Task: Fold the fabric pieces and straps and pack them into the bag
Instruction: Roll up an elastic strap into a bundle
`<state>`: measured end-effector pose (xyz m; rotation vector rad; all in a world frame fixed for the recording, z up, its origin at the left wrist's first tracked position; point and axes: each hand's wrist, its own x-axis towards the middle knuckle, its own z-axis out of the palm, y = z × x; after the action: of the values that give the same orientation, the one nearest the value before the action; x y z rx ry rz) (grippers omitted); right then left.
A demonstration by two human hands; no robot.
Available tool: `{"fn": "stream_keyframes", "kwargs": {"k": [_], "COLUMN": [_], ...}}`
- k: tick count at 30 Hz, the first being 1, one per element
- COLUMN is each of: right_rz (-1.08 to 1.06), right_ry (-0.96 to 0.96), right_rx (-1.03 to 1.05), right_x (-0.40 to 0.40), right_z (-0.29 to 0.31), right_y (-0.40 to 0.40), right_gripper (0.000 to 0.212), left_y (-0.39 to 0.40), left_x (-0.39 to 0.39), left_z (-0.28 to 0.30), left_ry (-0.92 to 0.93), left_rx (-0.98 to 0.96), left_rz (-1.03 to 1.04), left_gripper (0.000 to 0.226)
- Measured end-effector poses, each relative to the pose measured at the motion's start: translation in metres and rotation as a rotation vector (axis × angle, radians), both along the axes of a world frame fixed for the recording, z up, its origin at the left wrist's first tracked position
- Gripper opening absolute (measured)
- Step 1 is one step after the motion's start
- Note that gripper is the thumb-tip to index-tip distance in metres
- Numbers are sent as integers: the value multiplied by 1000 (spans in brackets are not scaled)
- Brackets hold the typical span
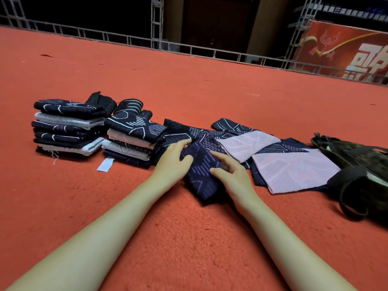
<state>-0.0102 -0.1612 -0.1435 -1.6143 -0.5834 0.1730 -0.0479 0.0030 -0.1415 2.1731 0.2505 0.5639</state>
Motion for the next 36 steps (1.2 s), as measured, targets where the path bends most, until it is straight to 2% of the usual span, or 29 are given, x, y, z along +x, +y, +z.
{"fn": "stream_keyframes", "kwargs": {"k": [4, 10, 15, 18, 21, 25, 28, 31, 33, 36], "right_rz": [24, -8, 48, 77, 70, 95, 72, 12, -46, -130], "right_ry": [-32, 48, 250, 245, 204, 166, 167, 32, -141, -221], "right_rx": [37, 153, 263, 294, 305, 300, 226, -58, -275, -319], "right_x": [3, 9, 9, 1, -2, 6, 5, 9, 14, 15], "right_z": [9, 12, 4, 1, 20, 57, 80, 76, 61, 51], "right_y": [-12, -20, -17, -2, 28, 83, 124, 156, 168, 165], "right_gripper": [44, 42, 37, 44, 34, 35, 32, 31, 31, 29], "left_y": [-2, -6, -8, 0, 17, 51, 80, 103, 109, 106], "left_x": [-8, -13, -16, -19, -24, -36, -39, -37, -33, -29], "left_z": [9, 14, 25, 34, 49, 65, 61, 48, 35, 25], "left_ry": [-39, -154, -326, -402, -492, -592, -530, -328, -166, -152], "left_rx": [-174, -197, -185, -137, -181, -134, -64, -4, 48, 49], "left_rz": [-156, -251, -134, -40, 103, 271, 438, 591, 625, 591], "left_gripper": [50, 46, 43, 38, 37, 42, 49, 47, 44, 42]}}
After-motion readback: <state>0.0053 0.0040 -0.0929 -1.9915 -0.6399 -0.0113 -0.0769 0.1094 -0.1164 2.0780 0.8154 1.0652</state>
